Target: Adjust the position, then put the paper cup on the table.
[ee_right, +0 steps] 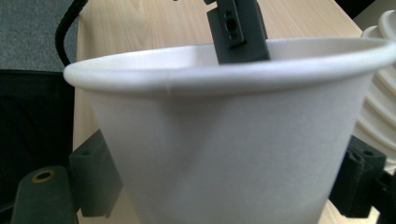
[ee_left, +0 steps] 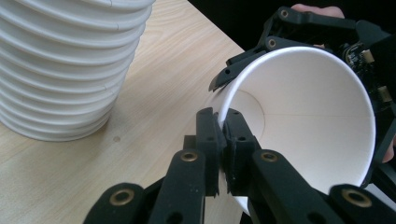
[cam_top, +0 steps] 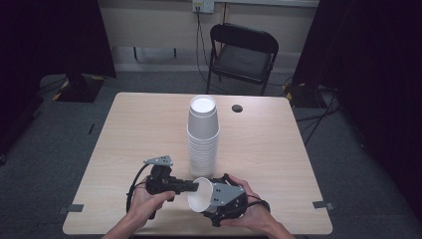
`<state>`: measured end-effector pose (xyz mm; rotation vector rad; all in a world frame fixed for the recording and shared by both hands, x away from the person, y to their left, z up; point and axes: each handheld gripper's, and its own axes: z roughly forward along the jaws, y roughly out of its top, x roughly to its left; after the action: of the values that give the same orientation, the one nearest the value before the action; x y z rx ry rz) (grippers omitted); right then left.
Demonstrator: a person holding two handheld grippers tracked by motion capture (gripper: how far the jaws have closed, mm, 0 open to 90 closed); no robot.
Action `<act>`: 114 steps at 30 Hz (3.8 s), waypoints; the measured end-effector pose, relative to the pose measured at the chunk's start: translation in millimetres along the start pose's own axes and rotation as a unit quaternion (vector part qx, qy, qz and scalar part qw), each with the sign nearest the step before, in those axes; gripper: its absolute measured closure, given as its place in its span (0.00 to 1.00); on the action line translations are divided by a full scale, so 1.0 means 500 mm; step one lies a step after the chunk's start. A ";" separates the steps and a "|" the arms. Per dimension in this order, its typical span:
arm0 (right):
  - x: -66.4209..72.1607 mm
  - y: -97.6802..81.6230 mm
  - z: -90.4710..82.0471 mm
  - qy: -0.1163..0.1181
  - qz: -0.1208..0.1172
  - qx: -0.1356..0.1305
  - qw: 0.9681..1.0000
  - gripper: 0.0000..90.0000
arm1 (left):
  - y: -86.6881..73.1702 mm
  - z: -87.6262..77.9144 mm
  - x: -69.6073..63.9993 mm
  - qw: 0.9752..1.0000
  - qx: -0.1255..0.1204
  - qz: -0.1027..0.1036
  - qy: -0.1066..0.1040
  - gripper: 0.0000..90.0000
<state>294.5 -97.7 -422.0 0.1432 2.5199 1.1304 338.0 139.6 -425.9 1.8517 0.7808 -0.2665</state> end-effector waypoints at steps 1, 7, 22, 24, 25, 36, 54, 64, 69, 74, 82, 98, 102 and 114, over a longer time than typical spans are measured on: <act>0.000 -0.002 -0.001 0.001 0.002 -0.001 1.000 0.16 | 0.000 -0.001 0.000 1.000 0.001 0.002 -0.003 0.95; -0.002 -0.011 -0.005 0.003 0.020 -0.005 1.000 0.16 | 0.000 -0.005 -0.003 1.000 -0.018 0.012 -0.006 0.86; -0.028 -0.041 -0.024 -0.020 0.087 -0.024 0.996 0.16 | 0.001 -0.028 -0.015 0.992 -0.088 0.065 0.057 0.44; -0.032 -0.043 -0.026 -0.023 0.097 -0.028 0.995 0.16 | -0.001 -0.031 -0.013 0.991 -0.089 0.075 0.062 0.42; -0.035 -0.045 -0.028 -0.024 0.106 -0.032 0.994 0.17 | -0.004 -0.031 -0.013 0.990 -0.094 0.082 0.071 0.42; -0.069 -0.075 -0.043 -0.050 0.173 -0.047 0.983 0.17 | -0.021 -0.049 -0.003 0.981 -0.089 0.106 0.133 0.32; -0.152 -0.101 -0.067 -0.101 0.241 -0.078 0.962 0.17 | -0.066 -0.064 0.026 0.970 -0.077 0.118 0.196 0.20; -0.210 -0.121 -0.068 -0.142 0.288 -0.086 0.943 0.17 | -0.079 -0.079 0.038 0.966 -0.085 0.124 0.209 0.17; -0.229 -0.125 -0.068 -0.157 0.300 -0.088 0.937 0.17 | -0.078 -0.083 0.041 0.966 -0.092 0.119 0.211 0.17; -0.250 -0.135 -0.060 -0.169 0.305 -0.083 0.934 0.17 | -0.077 -0.082 0.047 0.965 -0.087 0.120 0.215 0.17; -0.284 -0.158 -0.019 -0.192 0.326 -0.069 0.923 0.17 | -0.077 -0.079 0.056 0.963 -0.084 0.112 0.229 0.17; -0.319 -0.183 0.061 -0.209 0.348 -0.055 0.912 0.17 | -0.074 -0.077 0.065 0.963 -0.085 0.105 0.234 0.18; -0.321 -0.189 0.076 -0.210 0.350 -0.047 0.912 0.17 | -0.076 -0.080 0.067 0.963 -0.083 0.105 0.234 0.18; -0.302 -0.221 0.081 -0.219 0.356 -0.047 0.907 0.17 | -0.082 -0.084 0.066 0.963 -0.089 0.095 0.237 0.18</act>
<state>455.8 -180.1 -483.7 1.2251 2.0243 1.2733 330.4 199.3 -456.3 1.8210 0.9059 0.3741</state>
